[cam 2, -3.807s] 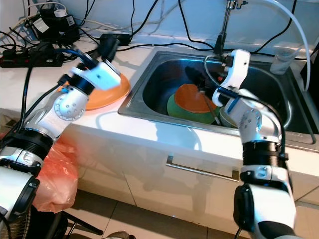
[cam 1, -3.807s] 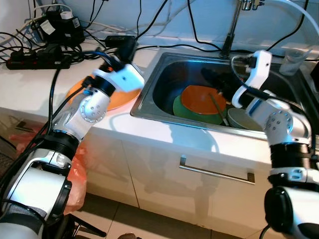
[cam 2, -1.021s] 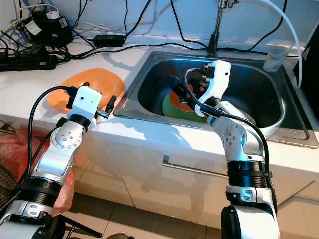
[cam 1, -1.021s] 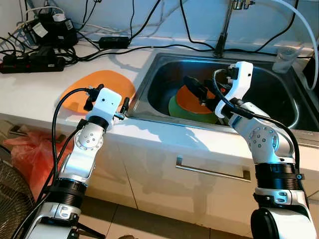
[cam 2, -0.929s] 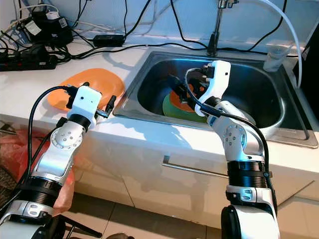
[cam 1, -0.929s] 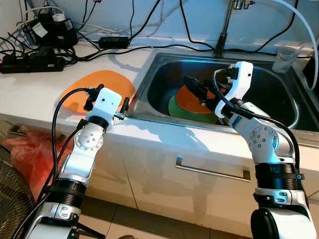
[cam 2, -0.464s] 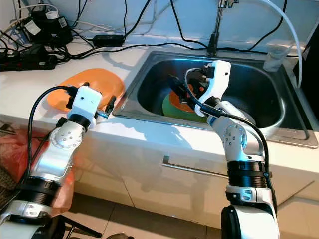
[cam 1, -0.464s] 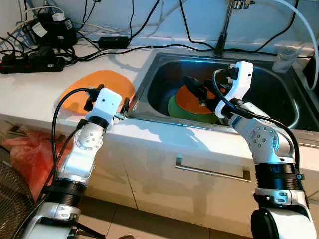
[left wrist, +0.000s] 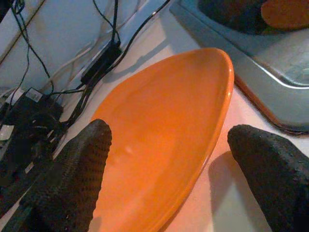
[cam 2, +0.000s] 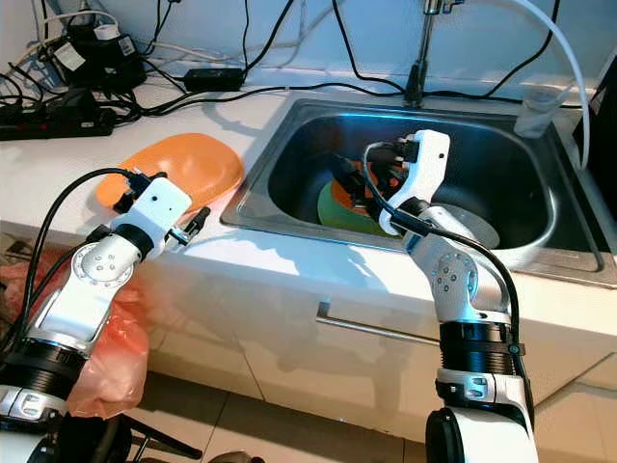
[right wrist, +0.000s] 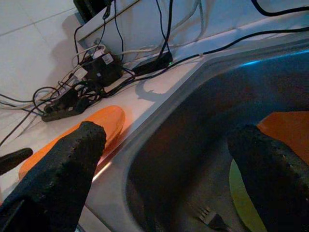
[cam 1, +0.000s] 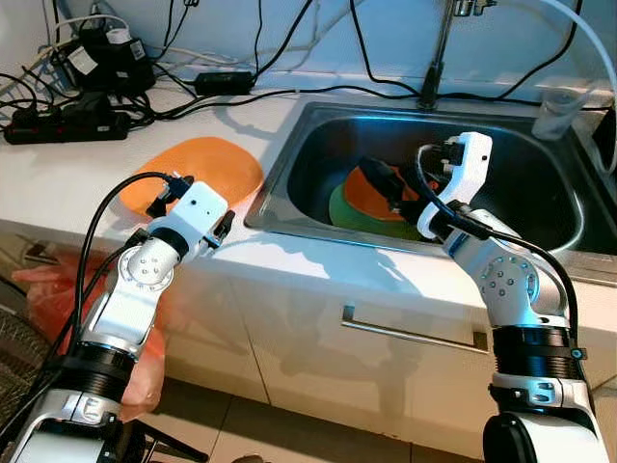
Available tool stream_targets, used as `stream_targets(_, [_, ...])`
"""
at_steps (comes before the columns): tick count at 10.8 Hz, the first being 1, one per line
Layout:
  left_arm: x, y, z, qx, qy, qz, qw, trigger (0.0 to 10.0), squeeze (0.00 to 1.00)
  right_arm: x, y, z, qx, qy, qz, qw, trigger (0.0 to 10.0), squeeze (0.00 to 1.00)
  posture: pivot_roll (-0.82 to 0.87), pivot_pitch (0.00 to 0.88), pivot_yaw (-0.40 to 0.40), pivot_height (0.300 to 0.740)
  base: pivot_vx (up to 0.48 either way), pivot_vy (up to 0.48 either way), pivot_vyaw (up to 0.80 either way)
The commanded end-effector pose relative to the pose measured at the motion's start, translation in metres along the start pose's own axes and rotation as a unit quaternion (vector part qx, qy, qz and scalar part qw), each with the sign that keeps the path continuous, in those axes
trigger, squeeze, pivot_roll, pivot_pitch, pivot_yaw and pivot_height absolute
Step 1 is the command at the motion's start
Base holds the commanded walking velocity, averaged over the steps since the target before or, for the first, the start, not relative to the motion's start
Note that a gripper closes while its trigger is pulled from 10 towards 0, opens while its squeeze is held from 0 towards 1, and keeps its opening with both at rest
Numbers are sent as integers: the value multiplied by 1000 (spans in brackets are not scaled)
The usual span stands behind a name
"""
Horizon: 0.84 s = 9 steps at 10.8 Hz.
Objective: Kitchen organization
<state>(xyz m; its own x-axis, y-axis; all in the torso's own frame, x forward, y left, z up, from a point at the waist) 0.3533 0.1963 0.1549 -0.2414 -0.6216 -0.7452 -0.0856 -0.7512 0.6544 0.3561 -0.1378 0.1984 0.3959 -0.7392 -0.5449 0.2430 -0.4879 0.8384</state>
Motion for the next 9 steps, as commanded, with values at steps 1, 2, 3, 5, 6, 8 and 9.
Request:
stream_targets(1, [-4, 3, -2, 3, -11, -20, 1000, 10000, 0, -5, 5, -1, 10, 8, 3, 1000, 10000, 0, 111, 0, 83, 740, 0, 0, 0])
stream_targets(2, [-4, 3, -1, 4, -18, -30, 999, 10000, 0, -6, 4, -1, 9, 8, 2, 1000, 10000, 0, 116, 0, 82, 740, 0, 0, 0])
stream_targets(3, [-3, 0, 0, -3, -24, -40, 999, 10000, 0, -6, 3, -1, 7, 8, 1, 1000, 10000, 0, 115, 0, 80, 740, 0, 0, 0])
stream_targets(5, [-2, -12, 1, -27, -49, -77, 995, 10000, 0, -6, 5, 0, 7, 9, 2, 1000, 10000, 0, 107, 0, 74, 740, 0, 0, 0])
stream_targets(6, [-4, -18, 1, -40, -55, -93, 993, 10000, 0, -5, 6, 2, 6, 8, 3, 1000, 10000, 0, 101, 0, 68, 740, 0, 0, 0])
stream_targets(8, [-13, -36, 1, -74, -55, -120, 989, 10000, 0, -3, 8, 5, 4, 3, 5, 1000, 10000, 0, 91, 0, 64, 740, 0, 0, 0])
stream_targets(9, [-16, -41, 0, -82, -53, -122, 988, 10000, 0, -3, 9, 7, 3, 2, 5, 1000, 10000, 0, 86, 0, 63, 740, 0, 0, 0])
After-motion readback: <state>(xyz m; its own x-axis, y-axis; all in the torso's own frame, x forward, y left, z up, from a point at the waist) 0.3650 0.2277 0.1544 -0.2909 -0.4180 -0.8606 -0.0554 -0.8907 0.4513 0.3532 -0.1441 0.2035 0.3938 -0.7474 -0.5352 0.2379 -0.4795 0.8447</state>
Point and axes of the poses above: a point about 5 cm out from each wrist's last joint towards the gripper, its own z axis pointing back from the gripper into the wrist, its own y axis along the axis of the wrist's last joint, x = y × z, the point moved 1 cm from there along -z, pointing out of the wrist towards the gripper, and after that the axes turned 9 degrees about -z, right-handed, at the moved point
